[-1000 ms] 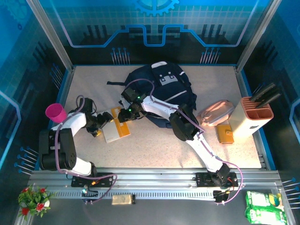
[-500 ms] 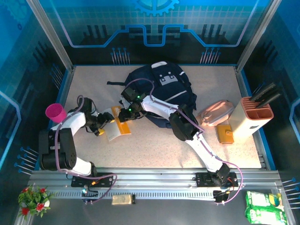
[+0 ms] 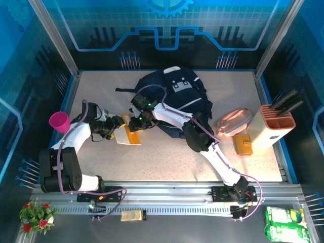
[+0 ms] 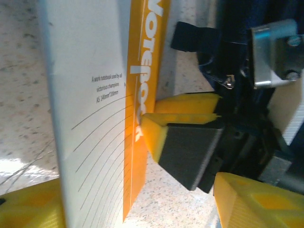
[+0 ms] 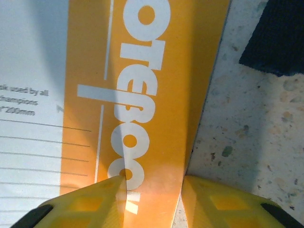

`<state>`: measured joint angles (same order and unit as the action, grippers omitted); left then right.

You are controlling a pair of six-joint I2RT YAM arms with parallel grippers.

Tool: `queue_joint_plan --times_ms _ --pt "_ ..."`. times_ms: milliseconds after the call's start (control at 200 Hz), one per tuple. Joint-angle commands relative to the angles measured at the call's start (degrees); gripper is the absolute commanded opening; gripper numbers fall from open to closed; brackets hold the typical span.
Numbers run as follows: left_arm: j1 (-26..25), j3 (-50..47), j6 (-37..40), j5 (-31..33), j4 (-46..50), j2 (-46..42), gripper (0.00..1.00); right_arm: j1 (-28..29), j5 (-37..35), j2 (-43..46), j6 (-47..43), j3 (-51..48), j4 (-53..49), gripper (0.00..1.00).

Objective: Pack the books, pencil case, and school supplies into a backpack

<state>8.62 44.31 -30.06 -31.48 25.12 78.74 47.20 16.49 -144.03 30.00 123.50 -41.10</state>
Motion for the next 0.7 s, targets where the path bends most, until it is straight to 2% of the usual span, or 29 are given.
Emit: queue_joint_plan --times_ms 0,155,435,495,575,695 --pt "0.2 -1.2 -0.1 -3.6 -2.1 -0.4 0.67 0.1 -1.5 -3.3 0.9 0.1 -3.9 0.38" --pt "0.2 0.2 0.9 2.6 2.3 0.8 0.58 0.0 -1.6 -3.2 0.9 0.0 -3.9 0.38" --pt "0.2 2.1 0.3 8.8 5.8 1.8 0.27 -0.1 -3.3 1.7 0.1 3.0 -3.5 0.44" --pt "0.2 2.7 0.2 9.3 6.1 1.5 0.17 -0.2 -3.5 3.3 0.1 3.5 -3.5 0.45" --pt "0.2 3.5 0.0 11.0 7.1 0.8 0.00 -0.5 -4.6 6.5 0.0 2.9 -3.0 0.47" --pt "0.2 4.9 -0.4 13.0 8.1 -1.0 0.00 -1.4 -7.0 14.1 1.0 -2.4 0.3 0.49"
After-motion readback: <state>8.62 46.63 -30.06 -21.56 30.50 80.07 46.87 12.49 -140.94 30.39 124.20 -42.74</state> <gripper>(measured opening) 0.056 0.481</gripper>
